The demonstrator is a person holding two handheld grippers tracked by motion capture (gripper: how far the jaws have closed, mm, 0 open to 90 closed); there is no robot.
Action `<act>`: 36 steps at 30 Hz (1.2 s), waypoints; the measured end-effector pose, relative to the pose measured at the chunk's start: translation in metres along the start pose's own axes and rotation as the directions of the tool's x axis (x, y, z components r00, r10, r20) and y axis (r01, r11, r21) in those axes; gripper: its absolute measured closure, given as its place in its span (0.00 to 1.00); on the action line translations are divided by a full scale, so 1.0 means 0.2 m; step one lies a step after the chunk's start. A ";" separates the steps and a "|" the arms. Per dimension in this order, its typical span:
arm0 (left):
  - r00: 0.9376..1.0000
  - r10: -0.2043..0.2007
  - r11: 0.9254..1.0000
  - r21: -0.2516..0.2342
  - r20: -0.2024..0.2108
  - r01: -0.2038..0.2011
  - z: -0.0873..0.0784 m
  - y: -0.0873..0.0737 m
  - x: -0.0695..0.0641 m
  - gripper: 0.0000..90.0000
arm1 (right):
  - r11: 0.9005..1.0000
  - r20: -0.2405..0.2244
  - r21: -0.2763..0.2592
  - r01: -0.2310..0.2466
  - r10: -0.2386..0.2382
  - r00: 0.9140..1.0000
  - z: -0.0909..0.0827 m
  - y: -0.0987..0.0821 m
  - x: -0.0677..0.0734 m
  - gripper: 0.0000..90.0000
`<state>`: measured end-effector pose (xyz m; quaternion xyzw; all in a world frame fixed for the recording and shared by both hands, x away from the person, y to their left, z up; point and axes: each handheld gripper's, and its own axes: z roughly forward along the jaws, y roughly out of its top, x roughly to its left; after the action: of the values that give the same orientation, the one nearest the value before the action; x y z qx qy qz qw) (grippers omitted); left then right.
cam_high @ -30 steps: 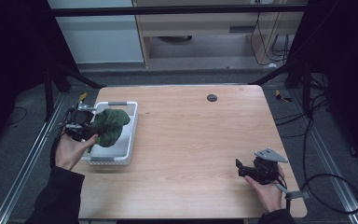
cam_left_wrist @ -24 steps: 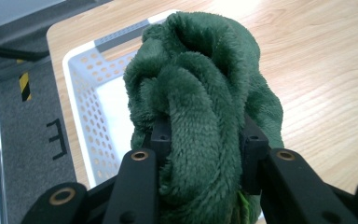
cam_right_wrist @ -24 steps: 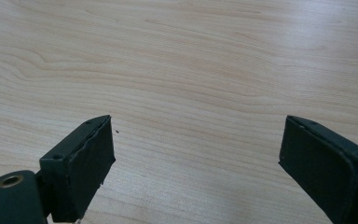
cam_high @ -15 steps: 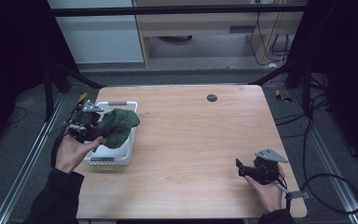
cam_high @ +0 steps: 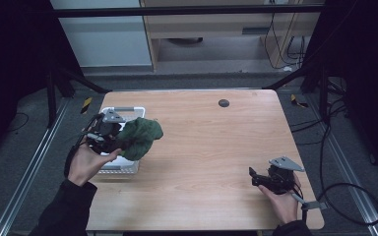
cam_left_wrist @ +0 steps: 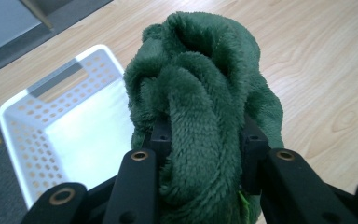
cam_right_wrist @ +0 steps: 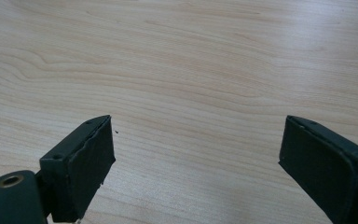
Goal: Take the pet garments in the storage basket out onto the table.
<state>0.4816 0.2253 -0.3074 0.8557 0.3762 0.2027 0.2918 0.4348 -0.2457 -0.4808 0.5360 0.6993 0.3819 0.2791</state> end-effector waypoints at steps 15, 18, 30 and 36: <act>0.993 0.087 0.996 0.015 0.075 -0.088 0.07 0.08 -0.12 0.73 | 1.000 0.000 -0.001 -0.003 0.003 1.000 0.00 0.00 0.00 0.11; 0.990 0.101 0.995 0.015 0.097 -0.103 0.09 0.09 -0.15 0.73 | 1.000 0.001 -0.003 -0.003 0.003 1.000 -0.01 0.00 0.00 0.11; 0.971 0.176 0.983 0.031 0.159 -0.183 0.16 0.14 -0.26 0.73 | 1.000 0.004 -0.003 0.000 0.000 1.000 -0.01 0.00 -0.01 0.11; 0.963 0.201 0.977 0.040 0.178 -0.212 0.19 0.16 -0.29 0.73 | 1.000 0.004 -0.004 0.000 0.000 1.000 -0.01 0.00 -0.01 0.11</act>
<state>0.4821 0.1503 -0.3224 0.9128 0.2639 0.1458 0.2754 0.4348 -0.2474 -0.4794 0.5363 0.6980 0.3820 0.2815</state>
